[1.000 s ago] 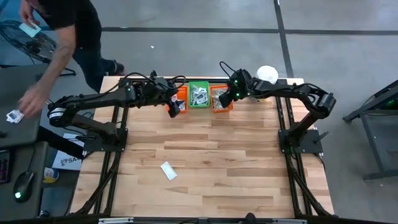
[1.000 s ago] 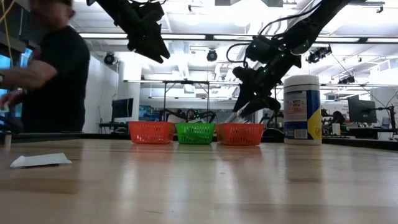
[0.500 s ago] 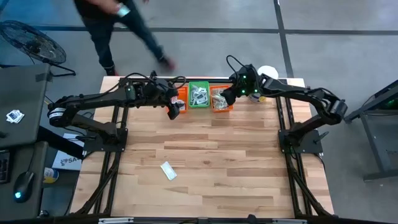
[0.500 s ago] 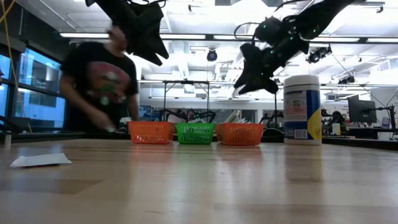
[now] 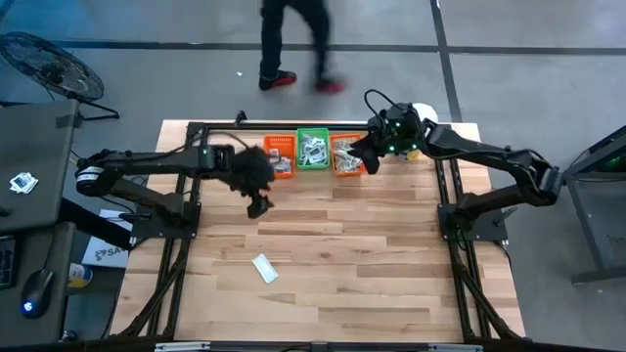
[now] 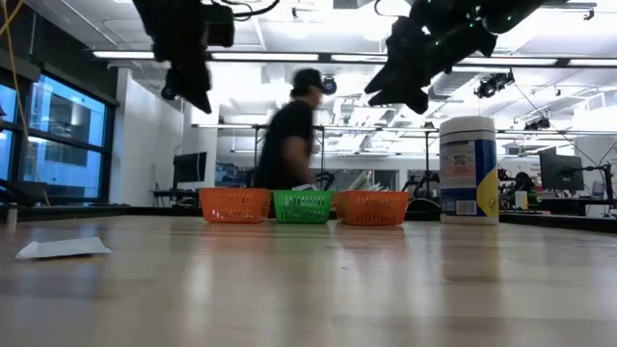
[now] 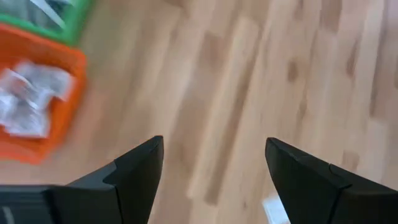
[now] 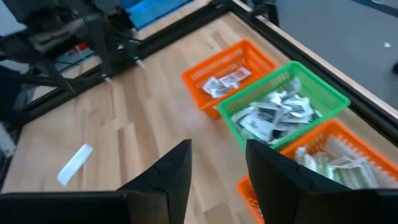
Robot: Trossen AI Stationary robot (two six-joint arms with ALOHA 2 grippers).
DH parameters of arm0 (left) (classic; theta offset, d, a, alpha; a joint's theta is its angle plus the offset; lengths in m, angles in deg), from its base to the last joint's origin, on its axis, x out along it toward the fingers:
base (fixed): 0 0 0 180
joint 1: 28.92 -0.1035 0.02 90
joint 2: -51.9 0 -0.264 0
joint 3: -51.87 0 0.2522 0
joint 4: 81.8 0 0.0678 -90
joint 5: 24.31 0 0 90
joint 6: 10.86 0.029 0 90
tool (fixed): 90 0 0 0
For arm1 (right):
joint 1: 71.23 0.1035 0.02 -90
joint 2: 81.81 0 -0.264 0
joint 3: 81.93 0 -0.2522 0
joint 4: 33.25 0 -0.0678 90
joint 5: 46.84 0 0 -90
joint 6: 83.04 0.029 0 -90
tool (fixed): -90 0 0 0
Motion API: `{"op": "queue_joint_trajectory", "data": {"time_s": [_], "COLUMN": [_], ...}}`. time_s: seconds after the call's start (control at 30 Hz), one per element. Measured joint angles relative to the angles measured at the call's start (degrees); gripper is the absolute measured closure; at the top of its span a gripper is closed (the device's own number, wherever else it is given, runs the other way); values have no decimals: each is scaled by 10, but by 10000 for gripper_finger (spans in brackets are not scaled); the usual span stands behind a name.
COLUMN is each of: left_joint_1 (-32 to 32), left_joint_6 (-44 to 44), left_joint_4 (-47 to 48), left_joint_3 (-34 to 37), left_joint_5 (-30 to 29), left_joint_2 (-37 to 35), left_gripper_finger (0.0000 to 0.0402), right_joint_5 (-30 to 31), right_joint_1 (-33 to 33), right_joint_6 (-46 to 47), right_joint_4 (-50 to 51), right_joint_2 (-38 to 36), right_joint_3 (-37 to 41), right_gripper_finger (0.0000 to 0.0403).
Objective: Pick & Place First Aid Supplies
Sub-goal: Put the bandage pack into the right orange bin
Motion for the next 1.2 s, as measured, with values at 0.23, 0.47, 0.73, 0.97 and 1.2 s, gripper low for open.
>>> {"op": "queue_joint_trajectory", "data": {"time_s": [0.23,0.47,0.73,0.97,1.2], "left_joint_1": [105,200,293,339,358], "left_joint_6": [-76,-186,-248,-314,-409], "left_joint_4": [56,57,49,16,-4], "left_joint_3": [0,0,0,0,0], "left_joint_5": [-40,-108,-126,-112,-102], "left_joint_2": [0,13,94,182,259], "left_gripper_finger": [125,125,125,125,125], "right_joint_5": [11,22,41,75,103], "right_joint_1": [43,100,177,237,285], "right_joint_6": [-8,-16,-16,-15,-6], "right_joint_4": [20,23,36,60,65], "right_joint_2": [-9,-9,-9,-9,-9], "right_joint_3": [0,0,0,0,0], "right_gripper_finger": [258,258,258,258,258]}}
